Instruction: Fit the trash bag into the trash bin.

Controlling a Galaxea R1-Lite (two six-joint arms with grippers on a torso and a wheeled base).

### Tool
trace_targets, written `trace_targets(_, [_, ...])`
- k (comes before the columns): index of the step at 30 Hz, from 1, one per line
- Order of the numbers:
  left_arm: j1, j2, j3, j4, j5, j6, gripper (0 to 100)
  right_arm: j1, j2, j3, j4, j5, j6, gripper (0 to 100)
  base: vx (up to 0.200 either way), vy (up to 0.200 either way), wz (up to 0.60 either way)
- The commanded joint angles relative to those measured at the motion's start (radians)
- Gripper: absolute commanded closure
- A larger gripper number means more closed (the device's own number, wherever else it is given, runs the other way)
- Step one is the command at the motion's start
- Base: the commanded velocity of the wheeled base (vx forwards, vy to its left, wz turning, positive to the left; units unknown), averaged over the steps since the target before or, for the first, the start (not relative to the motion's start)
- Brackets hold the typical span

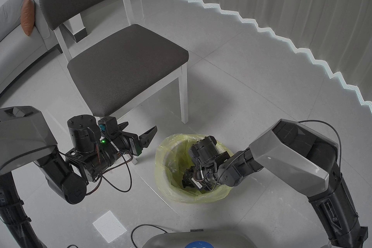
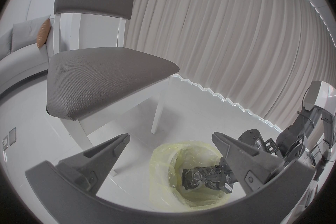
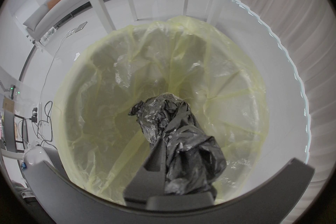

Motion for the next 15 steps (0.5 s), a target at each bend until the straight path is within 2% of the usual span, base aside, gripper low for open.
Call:
trace_targets(1, [0.000,-0.001,0.001,-0.001,0.000,0.000,0,0.000,-0.006,-0.015,-0.004,0.000,0.007,0,0.000,0.000,0.00])
trace_targets(5, [0.000,-0.001,0.001,-0.001,0.000,0.000,0,-0.003,-0.030,-0.026,-0.021,0.000,0.034,0,0.000,0.000,0.00])
trace_targets(15, [-0.001,0.004,0.001,-0.001,0.000,0.000,0,-0.035,-0.083,-0.021,-0.022,0.000,0.036,0,0.000,0.000,0.00])
